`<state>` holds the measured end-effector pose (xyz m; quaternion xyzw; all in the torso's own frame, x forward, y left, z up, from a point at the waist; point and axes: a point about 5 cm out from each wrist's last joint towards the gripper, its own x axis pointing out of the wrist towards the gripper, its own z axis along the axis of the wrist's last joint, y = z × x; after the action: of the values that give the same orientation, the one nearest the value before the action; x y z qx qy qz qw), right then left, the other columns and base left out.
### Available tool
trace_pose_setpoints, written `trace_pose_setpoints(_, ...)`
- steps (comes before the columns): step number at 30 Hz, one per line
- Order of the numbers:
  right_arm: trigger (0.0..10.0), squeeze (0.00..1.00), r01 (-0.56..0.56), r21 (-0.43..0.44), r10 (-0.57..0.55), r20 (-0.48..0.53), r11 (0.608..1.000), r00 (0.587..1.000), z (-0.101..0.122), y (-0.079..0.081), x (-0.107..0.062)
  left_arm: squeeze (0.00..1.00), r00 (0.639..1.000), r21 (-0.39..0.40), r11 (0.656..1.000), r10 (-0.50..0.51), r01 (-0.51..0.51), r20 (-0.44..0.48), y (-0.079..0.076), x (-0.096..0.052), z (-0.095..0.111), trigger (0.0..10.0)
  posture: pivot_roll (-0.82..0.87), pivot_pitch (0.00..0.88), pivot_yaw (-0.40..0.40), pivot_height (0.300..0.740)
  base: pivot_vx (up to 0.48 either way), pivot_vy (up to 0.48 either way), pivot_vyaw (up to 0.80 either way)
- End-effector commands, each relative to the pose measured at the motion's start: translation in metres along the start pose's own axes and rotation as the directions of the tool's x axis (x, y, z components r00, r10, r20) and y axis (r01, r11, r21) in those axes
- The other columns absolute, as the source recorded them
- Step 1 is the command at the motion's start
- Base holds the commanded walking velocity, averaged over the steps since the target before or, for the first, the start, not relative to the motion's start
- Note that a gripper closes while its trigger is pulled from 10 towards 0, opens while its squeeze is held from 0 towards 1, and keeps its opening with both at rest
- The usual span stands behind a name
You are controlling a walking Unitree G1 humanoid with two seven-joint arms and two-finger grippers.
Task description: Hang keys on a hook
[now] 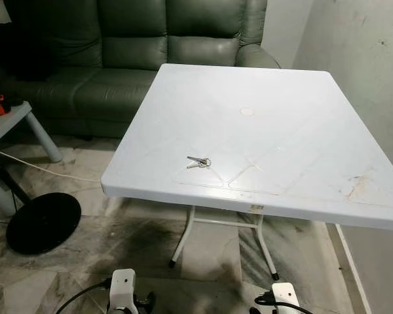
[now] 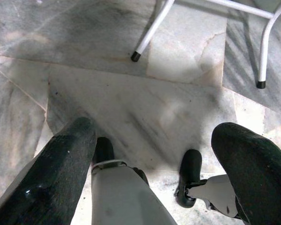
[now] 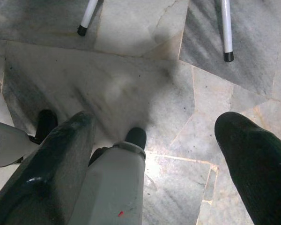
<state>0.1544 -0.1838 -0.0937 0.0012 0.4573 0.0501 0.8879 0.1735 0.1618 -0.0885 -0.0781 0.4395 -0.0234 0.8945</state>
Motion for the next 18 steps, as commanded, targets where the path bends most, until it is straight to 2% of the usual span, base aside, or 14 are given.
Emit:
trace_pose_setpoints(1, 10.0, 0.0, 0.0, 0.005, 0.0, 0.015, 1.0, 1.0, 0.0016, -0.0005, -0.0001, 0.0, 1.0, 0.008, 1.0, 0.001, -0.001, 0.004, 0.0004, 0.0, 0.0006, 10.0, -0.01, 0.0, -0.01, 0.74, 0.0, 0.0, 0.0)
trace_pose_setpoints(18, 10.0, 0.0, 0.0, 0.006, 0.0, 0.017, 1.0, 1.0, 0.0021, -0.0002, 0.0001, 0.0, 1.0, -0.003, 1.0, -0.006, 0.006, 0.004, -0.001, 0.0004, 0.0012, 10.0, -0.01, 0.0, -0.009, 0.74, 0.0, 0.0, 0.0)
